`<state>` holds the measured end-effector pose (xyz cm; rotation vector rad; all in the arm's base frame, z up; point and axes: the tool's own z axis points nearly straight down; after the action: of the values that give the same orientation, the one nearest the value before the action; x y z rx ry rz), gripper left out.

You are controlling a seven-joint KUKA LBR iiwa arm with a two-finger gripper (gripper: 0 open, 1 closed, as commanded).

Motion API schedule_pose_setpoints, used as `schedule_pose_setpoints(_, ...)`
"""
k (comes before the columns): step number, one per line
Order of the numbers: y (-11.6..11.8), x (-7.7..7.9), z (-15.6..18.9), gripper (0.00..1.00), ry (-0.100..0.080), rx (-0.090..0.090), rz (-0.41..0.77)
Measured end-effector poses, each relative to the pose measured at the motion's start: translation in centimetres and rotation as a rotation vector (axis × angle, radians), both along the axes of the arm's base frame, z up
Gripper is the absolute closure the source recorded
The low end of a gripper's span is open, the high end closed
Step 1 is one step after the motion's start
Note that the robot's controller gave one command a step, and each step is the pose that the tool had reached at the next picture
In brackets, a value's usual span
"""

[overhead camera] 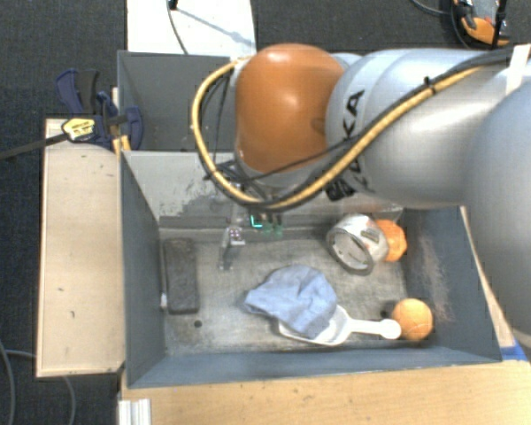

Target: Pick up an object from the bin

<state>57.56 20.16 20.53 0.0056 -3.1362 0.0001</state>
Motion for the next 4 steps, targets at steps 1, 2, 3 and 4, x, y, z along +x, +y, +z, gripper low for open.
schedule_pose_setpoints(1, -0.1, 0.2, 0.5, 0.0, -0.008, 0.002, -0.006)
schedule_pose_setpoints(2, 1.5, -0.1, -3.8, 0.0, -0.01, 0.002, 0.158)
schedule_pose_setpoints(3, -4.4, -1.3, -5.5, 0.0, -0.007, 0.002, 0.312)
schedule_pose_setpoints(4, -2.1, -1.3, -5.9, 0.0, -0.009, -0.001, 0.524)
